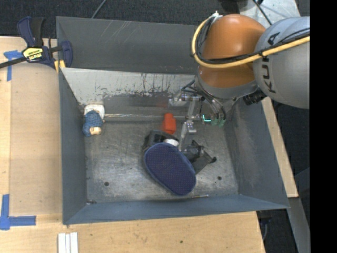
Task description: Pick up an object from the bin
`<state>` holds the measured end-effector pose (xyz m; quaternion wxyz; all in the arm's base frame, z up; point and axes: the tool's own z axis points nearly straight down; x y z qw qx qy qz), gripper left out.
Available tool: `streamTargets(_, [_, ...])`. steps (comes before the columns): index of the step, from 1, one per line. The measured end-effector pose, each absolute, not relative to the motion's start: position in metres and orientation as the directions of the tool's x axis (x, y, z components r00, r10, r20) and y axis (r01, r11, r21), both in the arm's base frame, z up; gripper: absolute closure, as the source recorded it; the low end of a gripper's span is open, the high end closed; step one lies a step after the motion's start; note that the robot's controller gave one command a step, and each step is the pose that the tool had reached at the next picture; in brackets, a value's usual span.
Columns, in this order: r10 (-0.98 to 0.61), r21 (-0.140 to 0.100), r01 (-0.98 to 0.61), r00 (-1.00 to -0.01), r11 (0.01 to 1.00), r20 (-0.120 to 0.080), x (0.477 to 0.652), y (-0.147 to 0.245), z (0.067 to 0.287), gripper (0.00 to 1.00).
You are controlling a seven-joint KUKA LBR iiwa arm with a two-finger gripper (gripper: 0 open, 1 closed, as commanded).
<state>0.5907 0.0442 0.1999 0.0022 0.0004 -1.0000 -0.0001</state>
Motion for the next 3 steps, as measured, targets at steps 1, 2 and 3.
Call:
streamTargets(1, [0.006,0.000,0.006,-1.000,1.000,-0.012,0.588,0.064,0.085,0.00])
streamTargets(2, [0.007,0.001,0.007,-1.000,1.000,0.002,0.585,0.064,0.083,1.00])
streamTargets(3, [-0.304,0.000,-0.304,-0.953,0.953,-0.002,0.554,0.088,0.186,1.00])
